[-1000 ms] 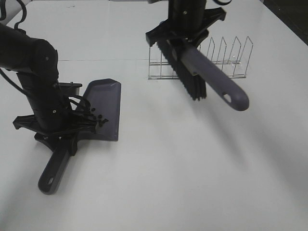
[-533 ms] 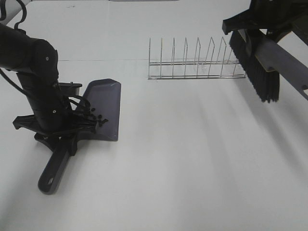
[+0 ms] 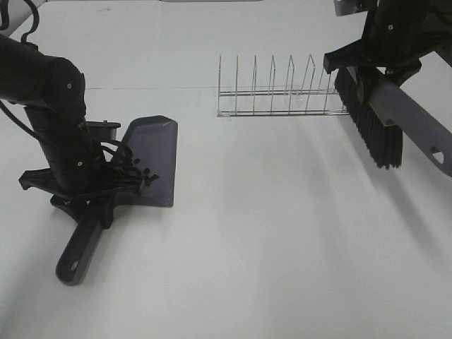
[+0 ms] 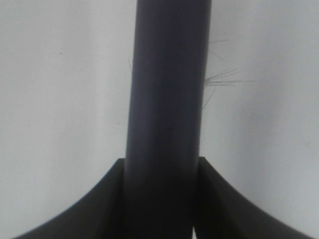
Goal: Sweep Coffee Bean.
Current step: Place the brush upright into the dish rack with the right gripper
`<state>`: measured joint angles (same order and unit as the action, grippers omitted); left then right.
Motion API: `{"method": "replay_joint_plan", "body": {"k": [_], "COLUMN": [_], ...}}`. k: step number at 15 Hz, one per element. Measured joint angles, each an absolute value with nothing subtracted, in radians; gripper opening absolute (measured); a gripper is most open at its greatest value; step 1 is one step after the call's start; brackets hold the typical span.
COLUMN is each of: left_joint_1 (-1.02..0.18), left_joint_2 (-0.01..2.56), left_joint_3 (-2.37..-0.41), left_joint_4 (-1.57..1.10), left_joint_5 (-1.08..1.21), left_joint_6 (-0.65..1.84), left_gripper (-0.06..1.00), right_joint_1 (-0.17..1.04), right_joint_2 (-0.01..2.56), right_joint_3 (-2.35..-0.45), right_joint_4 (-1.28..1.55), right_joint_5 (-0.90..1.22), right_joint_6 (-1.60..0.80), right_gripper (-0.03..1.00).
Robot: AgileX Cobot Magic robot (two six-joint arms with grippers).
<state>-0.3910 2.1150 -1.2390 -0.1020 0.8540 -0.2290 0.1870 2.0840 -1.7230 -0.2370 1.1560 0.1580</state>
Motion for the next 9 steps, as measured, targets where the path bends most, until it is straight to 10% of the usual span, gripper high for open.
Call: {"method": "replay_joint_plan", "body": {"k": [9], "left_joint_1": [-0.391], "left_joint_2": [2.115], "left_joint_3": [-1.239], "left_joint_4": [-0.102], "left_joint_5": [0.854], "left_joint_6": [-0.229], "left_gripper": [0.32], "right_joint_1": [0.187], "right_joint_2": [2.227], "right_joint_3": [-1.788], "right_joint_4": [-0.269], "right_joint_5": [1.080], "right_joint_6": [0.193], "right_gripper": [0.28]}}
